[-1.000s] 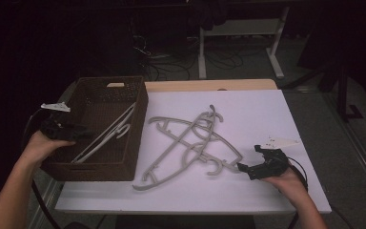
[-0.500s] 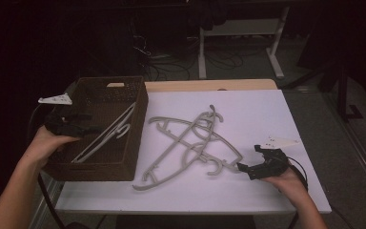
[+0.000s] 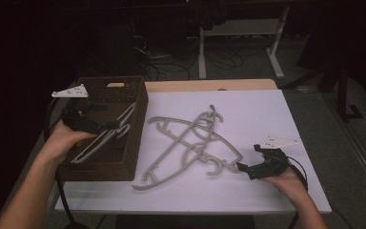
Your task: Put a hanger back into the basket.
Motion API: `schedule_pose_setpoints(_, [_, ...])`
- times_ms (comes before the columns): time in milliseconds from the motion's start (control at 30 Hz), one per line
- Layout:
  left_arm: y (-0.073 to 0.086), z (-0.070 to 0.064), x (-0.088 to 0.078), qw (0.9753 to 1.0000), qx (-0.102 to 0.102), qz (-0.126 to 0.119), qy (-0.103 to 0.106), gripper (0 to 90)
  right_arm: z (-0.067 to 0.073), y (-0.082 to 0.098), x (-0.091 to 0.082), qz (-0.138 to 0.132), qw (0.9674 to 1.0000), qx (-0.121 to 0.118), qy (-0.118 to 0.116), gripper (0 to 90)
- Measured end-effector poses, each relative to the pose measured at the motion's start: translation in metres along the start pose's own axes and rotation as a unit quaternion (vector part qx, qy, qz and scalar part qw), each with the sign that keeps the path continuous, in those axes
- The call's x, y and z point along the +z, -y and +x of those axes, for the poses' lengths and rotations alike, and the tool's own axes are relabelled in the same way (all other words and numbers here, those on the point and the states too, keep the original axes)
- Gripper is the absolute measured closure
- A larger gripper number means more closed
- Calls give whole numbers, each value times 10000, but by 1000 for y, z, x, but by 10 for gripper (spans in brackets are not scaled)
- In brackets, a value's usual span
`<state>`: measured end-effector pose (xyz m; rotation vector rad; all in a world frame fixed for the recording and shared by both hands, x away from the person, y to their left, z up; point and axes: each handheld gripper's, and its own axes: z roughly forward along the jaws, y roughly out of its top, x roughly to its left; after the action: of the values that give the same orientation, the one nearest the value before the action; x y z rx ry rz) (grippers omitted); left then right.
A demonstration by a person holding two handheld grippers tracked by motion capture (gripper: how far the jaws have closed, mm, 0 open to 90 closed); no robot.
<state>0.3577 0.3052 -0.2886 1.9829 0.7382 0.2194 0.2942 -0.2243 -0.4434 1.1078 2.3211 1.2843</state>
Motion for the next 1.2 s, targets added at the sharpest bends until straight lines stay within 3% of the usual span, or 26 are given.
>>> schedule_pose_setpoints(300, [-20,-39,35,9989,200,-159,392,0,-1,0,0,-1,10000,2,2,0])
schedule_pose_setpoints(500, [-27,-65,64,9971,378,-159,639,0,0,0,0,15,10000,-15,4,0])
schedule_pose_setpoints(667, [-28,-84,89,9956,494,-21,791,0,0,0,0,14,10000,-27,8,0])
schedule_pose_setpoints(833, [-25,-98,112,9937,503,98,995,0,0,0,0,19,10000,-27,4,0])
schedule_pose_setpoints(1200, [9,-114,150,9919,540,507,1034,15,1,0,0,23,10000,-51,-5,0])
